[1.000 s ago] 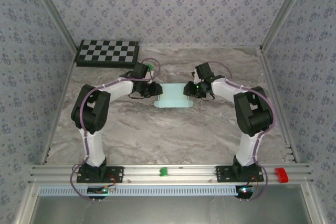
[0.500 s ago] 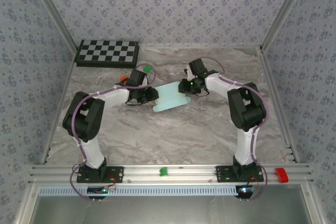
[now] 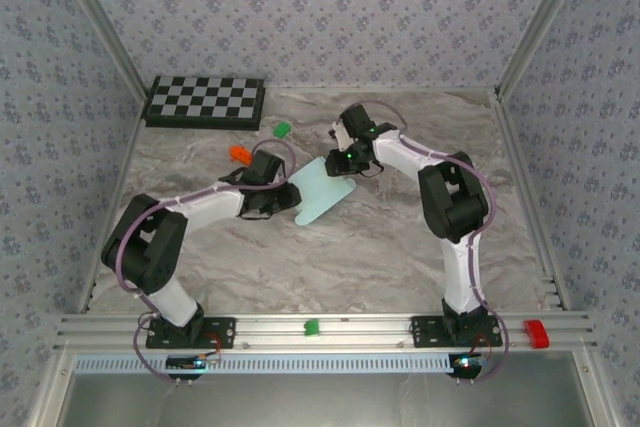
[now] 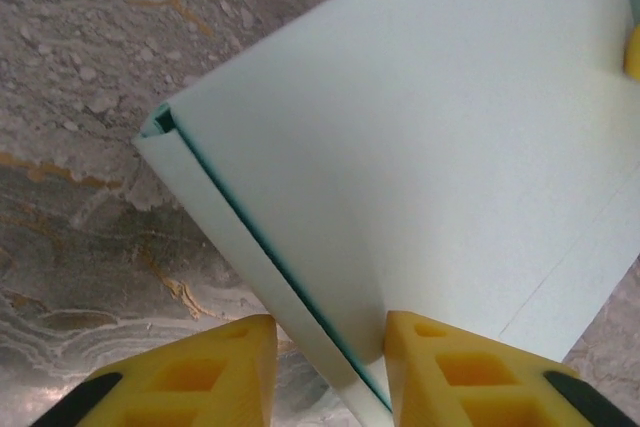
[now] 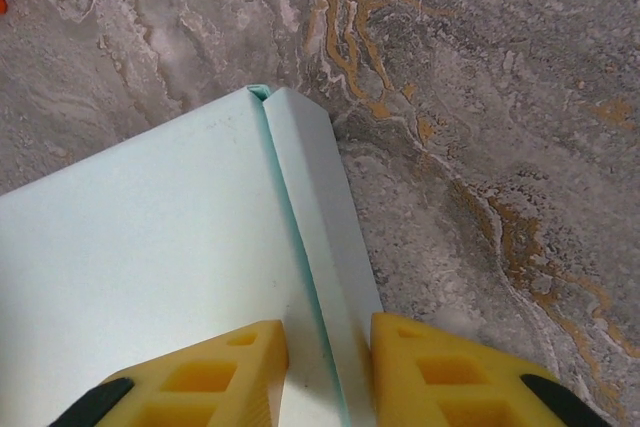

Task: Fold the paper box

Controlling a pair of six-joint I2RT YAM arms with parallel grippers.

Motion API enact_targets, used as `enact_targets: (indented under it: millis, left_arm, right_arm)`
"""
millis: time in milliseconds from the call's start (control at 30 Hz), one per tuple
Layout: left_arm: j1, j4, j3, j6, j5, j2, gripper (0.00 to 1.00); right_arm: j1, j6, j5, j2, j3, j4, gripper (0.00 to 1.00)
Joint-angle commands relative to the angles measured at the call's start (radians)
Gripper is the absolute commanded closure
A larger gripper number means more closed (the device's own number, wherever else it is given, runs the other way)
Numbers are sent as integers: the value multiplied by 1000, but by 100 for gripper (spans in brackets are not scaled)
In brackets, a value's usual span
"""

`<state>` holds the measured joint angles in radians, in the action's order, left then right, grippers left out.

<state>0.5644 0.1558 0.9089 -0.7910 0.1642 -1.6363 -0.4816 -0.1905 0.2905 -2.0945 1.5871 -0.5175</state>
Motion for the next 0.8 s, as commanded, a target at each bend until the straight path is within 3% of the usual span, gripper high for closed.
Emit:
enact_targets:
  millis: [0,133,267,367,467,600,767]
  left_arm:
    - [21,48,-6,13,-17,46,63]
    - [20,132,37,75,-80,106,53]
    - [16,208,91,166,-170,139,45]
    - [-15,240,149,260,-175,115,40]
    - [-51,230,206,371,-139,69,35]
    - [-101,201,286,522,0,-14,30]
    - [-141,175,375,604,148,-142,30]
  right_arm:
    - [-18,16,-26,10,28,-79,64]
    - [7,2,-61,65,55,-108,55]
    - [33,-12,-80,133,43,-104,52]
    - [49,-30,-83,197,-14,-88,52]
    - [63,-66,-85,278,-116,-26,52]
    - [87,-118,-71,394,-278,50,51]
    - [105,-168,-76,524,-469,104,51]
